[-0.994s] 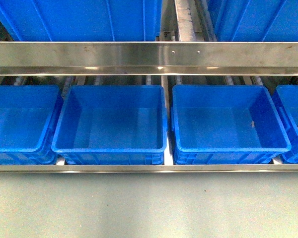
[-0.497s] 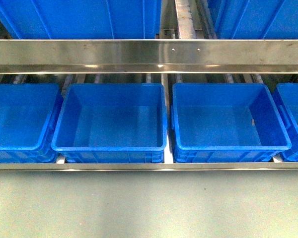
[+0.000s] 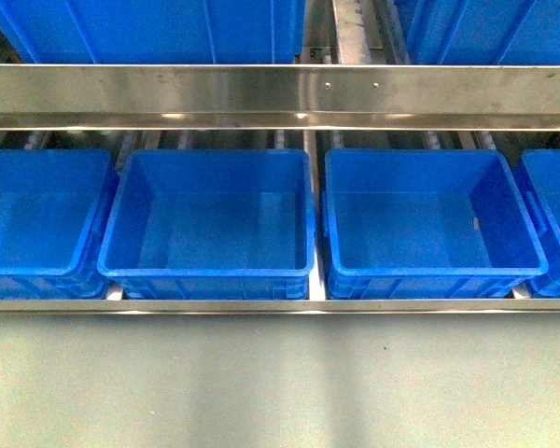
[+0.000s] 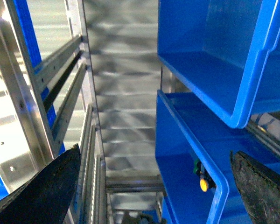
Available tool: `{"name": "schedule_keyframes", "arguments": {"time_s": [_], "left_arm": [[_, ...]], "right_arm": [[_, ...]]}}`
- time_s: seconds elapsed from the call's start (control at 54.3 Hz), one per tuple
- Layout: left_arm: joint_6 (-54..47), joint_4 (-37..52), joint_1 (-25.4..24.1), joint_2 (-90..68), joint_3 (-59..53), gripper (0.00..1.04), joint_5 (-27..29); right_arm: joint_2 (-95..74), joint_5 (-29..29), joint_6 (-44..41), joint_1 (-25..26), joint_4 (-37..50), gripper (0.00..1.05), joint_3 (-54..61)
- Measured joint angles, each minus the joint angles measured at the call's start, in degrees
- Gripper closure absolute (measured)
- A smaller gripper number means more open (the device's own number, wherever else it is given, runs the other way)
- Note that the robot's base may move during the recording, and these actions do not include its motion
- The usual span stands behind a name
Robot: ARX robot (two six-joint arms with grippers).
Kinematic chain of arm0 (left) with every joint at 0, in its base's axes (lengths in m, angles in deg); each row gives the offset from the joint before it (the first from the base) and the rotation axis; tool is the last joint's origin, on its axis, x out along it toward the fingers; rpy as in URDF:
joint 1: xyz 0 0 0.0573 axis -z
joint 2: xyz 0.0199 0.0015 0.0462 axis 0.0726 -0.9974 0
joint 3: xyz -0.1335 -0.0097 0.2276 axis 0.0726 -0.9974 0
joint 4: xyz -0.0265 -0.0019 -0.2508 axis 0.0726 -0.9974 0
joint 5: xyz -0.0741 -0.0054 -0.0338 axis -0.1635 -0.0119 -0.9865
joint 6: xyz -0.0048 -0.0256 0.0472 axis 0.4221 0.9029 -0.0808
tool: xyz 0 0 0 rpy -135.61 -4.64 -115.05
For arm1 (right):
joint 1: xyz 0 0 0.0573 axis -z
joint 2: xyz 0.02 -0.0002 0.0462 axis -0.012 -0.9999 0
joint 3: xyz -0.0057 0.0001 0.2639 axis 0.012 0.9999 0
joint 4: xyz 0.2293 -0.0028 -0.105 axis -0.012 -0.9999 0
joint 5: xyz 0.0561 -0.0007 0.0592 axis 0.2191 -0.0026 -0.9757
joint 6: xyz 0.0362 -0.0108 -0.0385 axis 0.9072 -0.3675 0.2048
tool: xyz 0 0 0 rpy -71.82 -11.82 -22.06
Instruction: Pick red and yellow buttons and place in box
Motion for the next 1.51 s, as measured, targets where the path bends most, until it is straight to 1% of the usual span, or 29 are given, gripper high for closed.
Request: {"name": "schedule_keyframes", "arguments": {"time_s": [0.276,0.479,0.663,0.902,0.994,1.104,1.178,1.233,1.344,1.417,1.509], "left_arm": [[-0.79,-0.68,0.37,-1.42,1.70,0.72,-0.04],[-1.33,-1.29,0.42,-3.23,2.91,0.72,-0.04],[-1.36,-1.27,0.42,-3.72,3.34,0.72,0.15],[-1.55,-1.27,0.46,-3.91,3.43,0.72,0.31],[-1.51,-1.27,0.48,-3.98,3.45,0.72,0.37],[-1.51,-1.25,0.57,-3.98,3.85,0.72,0.50],[-1.53,-1.18,0.66,-3.98,4.04,0.72,0.61],[-1.53,-1.16,0.81,-3.98,4.15,0.72,0.68],[-2.03,-1.09,1.14,-4.02,4.15,0.72,1.09],[-2.51,-0.81,1.33,-4.20,4.15,0.72,1.25],[-2.75,-0.15,1.68,-4.57,4.17,0.72,1.64]], "right_arm": [[-1.90,1.22,-0.57,-0.68,0.17,0.07,-3.61],[-2.86,2.64,-0.52,-3.43,-1.38,0.07,-4.68],[-3.52,2.75,-0.52,-5.35,-1.22,0.07,-5.09],[-3.52,2.75,-0.55,-5.75,-0.61,0.08,-5.38],[-3.52,2.45,-0.76,-5.75,-0.61,0.20,-5.38],[-3.63,2.32,-1.25,-5.66,-0.61,0.39,-5.38],[-3.63,2.27,-1.42,-5.40,-0.68,0.49,-5.35],[-3.63,2.21,-1.49,-5.16,-0.74,0.59,-5.11],[-3.61,2.10,-1.44,-4.79,-1.07,0.75,-4.68],[-3.39,1.99,-1.42,-4.50,-1.36,0.78,-4.50],[-2.86,1.81,-1.38,-3.82,-1.68,0.78,-3.98]]}}
